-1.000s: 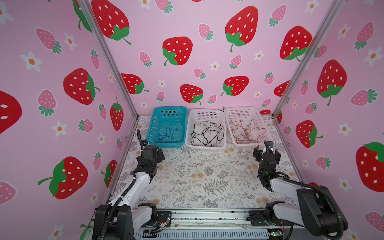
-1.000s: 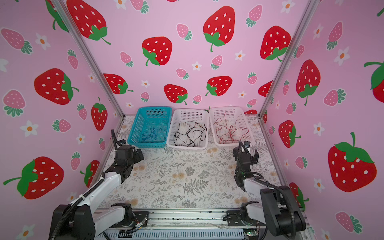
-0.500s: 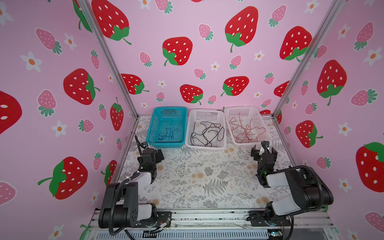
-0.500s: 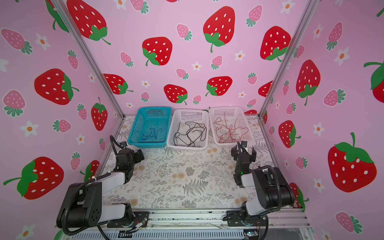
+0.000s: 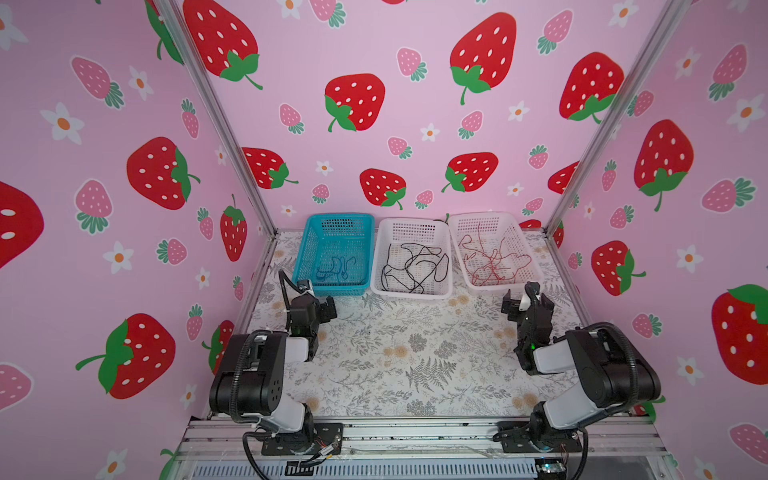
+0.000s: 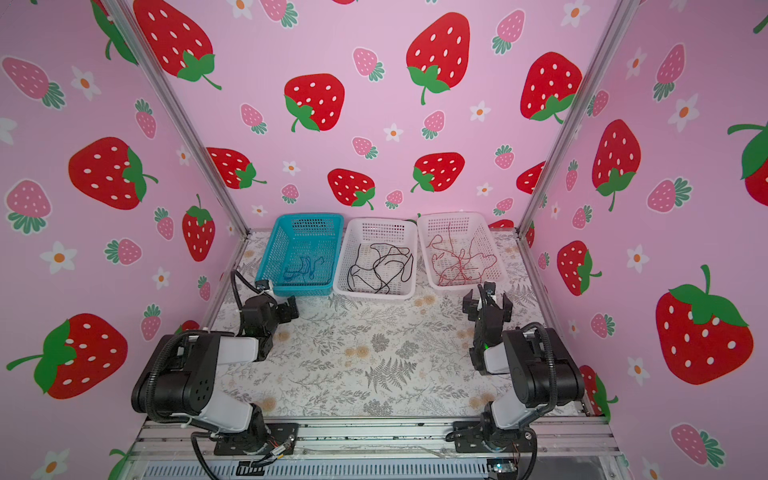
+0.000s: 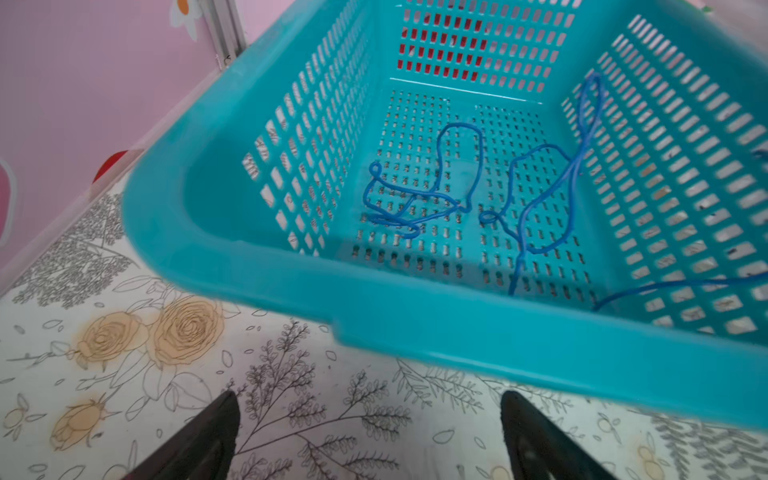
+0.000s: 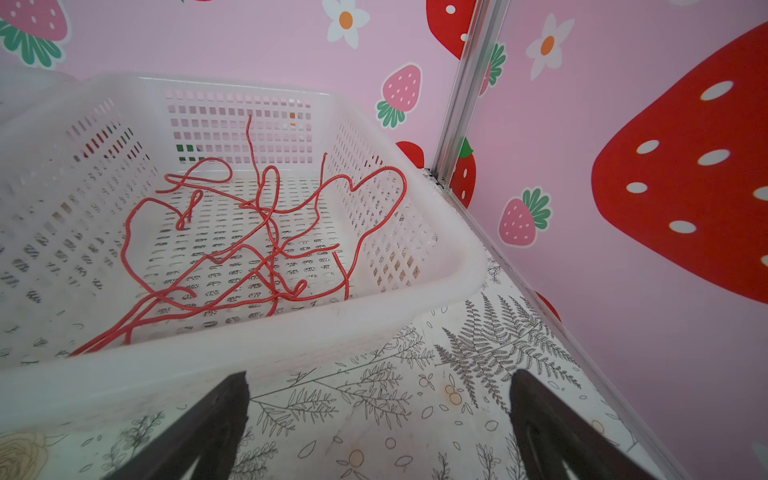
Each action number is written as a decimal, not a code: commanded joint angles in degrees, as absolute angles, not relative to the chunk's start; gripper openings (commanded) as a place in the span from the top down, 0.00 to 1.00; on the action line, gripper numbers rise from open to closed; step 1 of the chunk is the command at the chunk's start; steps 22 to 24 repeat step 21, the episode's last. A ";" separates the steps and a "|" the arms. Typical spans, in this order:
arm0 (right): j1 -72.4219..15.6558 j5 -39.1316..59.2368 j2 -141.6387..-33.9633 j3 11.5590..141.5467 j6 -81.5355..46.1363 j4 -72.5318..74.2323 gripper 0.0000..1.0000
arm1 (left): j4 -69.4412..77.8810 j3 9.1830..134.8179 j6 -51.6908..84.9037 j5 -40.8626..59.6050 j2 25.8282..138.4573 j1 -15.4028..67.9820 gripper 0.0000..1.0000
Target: Untangle the cables
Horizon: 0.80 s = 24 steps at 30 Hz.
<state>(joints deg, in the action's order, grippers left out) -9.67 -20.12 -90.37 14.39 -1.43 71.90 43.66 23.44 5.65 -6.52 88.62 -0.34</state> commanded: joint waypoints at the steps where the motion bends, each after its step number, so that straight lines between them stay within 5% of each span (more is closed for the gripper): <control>1: -9.26 -19.53 -90.26 14.24 -1.54 74.34 0.01 | 44.39 25.64 2.92 -7.82 88.73 0.58 0.01; 24: -7.93 -16.61 -89.96 14.41 -2.11 73.42 0.01 | 44.56 25.51 2.81 -8.22 88.61 0.76 0.01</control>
